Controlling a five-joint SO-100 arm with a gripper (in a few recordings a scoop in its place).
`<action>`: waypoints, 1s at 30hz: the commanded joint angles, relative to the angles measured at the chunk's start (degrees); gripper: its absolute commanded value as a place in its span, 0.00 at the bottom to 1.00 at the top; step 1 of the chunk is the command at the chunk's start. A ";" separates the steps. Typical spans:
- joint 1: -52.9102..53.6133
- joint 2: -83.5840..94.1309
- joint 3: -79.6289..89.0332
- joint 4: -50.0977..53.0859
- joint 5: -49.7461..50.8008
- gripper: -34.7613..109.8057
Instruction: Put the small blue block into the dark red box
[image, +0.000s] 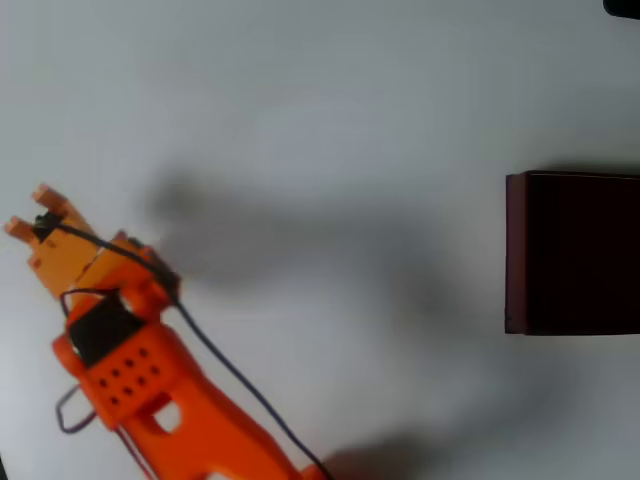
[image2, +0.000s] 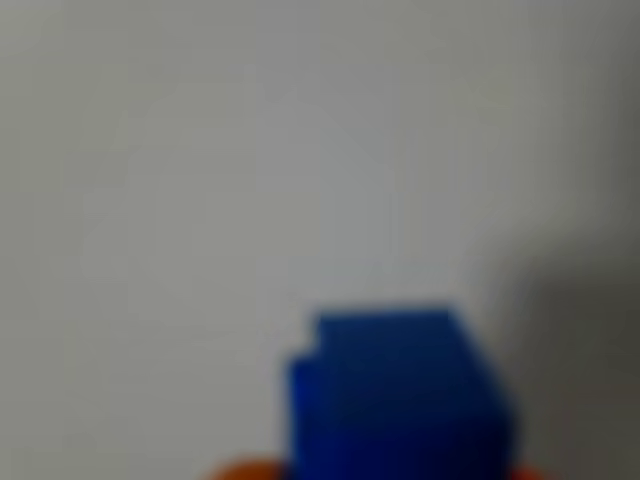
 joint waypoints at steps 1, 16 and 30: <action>6.06 15.12 3.43 5.01 -10.20 0.24; 60.03 93.78 51.68 -5.62 -45.70 0.24; 78.22 9.40 9.84 -14.50 -58.89 0.24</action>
